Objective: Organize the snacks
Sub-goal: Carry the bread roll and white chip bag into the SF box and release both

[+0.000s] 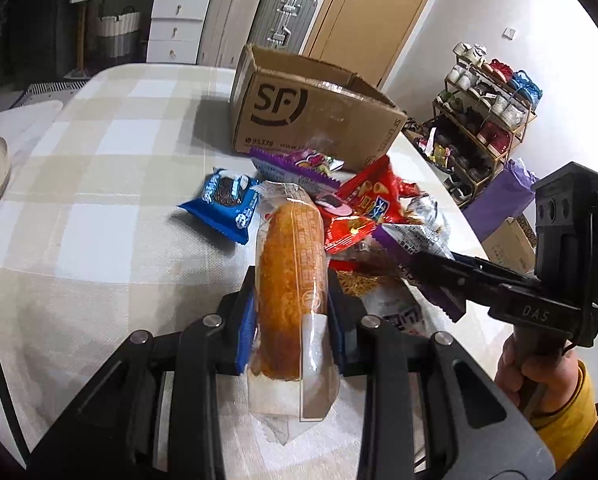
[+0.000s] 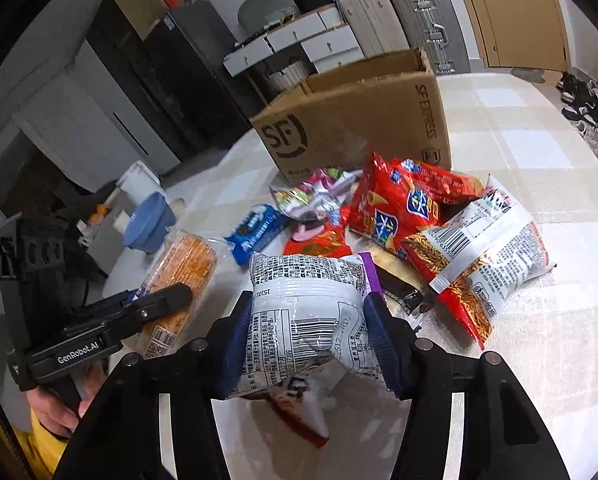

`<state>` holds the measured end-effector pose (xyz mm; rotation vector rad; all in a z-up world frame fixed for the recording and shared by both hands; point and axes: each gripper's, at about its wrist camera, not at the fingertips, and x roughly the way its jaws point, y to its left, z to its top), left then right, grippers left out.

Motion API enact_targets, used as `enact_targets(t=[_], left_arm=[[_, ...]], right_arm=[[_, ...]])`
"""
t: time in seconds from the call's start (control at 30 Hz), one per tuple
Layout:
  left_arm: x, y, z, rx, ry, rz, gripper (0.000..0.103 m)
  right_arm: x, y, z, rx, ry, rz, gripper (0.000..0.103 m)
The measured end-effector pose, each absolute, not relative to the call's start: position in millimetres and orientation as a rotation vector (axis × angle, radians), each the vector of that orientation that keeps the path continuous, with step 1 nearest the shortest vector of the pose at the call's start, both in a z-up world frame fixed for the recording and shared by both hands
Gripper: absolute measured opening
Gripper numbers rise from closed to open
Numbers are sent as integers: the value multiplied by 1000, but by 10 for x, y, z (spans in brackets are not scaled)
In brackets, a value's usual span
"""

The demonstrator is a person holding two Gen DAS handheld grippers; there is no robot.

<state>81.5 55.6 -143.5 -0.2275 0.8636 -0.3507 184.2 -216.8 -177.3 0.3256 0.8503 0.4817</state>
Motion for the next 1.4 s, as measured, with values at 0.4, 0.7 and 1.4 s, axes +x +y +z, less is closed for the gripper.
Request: enact_targets(t=[0.4,0.7,1.4], left_arm=[[304,603,-932,-189,761,-362,27],[116,639,-566,-164,720,-359,27],[1647,528,639,-122,666,-399,27]], right_arm=[[1349,-2305,-1182,371,710,546,56],[1255,-2320,-734,384,631,584,56],[2666,-2556,234,422,513,660,56]])
